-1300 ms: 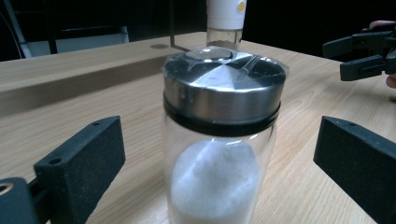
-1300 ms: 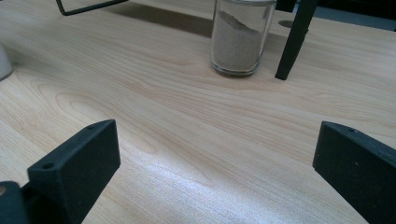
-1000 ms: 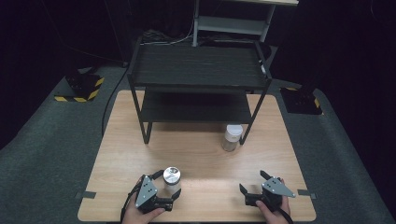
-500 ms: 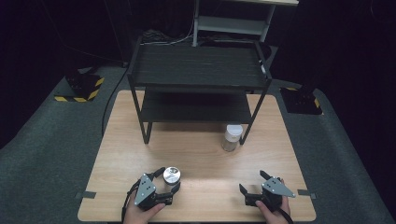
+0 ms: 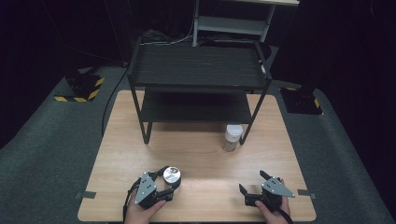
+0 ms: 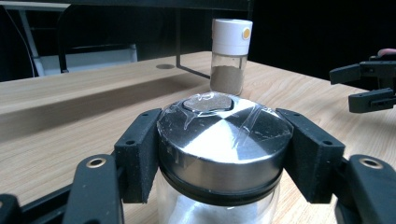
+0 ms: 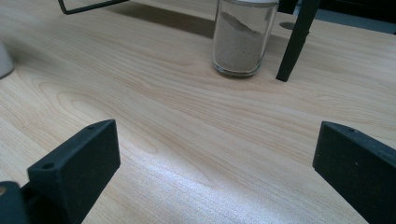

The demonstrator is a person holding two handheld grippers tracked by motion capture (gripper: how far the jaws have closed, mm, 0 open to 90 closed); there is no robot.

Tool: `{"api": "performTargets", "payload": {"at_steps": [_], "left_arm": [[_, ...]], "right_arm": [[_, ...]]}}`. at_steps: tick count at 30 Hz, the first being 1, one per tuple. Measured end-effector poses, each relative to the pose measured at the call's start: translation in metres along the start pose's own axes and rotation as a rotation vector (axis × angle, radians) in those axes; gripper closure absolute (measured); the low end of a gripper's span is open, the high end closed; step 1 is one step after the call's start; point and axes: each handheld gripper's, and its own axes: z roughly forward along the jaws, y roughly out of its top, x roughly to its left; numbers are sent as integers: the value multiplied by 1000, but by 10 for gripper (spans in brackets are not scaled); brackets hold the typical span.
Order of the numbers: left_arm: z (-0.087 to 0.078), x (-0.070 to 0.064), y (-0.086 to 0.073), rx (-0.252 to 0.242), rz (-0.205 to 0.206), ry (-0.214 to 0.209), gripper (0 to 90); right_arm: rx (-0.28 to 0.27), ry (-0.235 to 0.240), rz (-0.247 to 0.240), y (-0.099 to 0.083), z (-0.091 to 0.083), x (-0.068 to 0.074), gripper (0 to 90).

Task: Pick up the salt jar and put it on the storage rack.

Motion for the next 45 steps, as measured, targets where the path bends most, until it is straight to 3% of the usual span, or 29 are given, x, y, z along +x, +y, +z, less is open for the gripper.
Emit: {"api": "performTargets", "payload": {"at_steps": [13, 27, 33, 40, 45], "left_arm": [[1, -4, 9, 31, 14, 12, 352], [-7, -2, 16, 1, -38, 42, 352], [-12, -4, 27, -11, -48, 60, 352], [-18, -6, 45, -21, -16, 75, 352], [-17, -8, 55, -36, -16, 92, 352]], "right_arm": [[-6, 1, 3, -1, -1, -1, 2], [-8, 6, 4, -2, -1, -2, 3], [-13, 5, 11, -2, -1, -2, 2], [-10, 6, 16, -2, -1, -3, 2], [-9, 8, 18, -2, -1, -3, 2]]}}
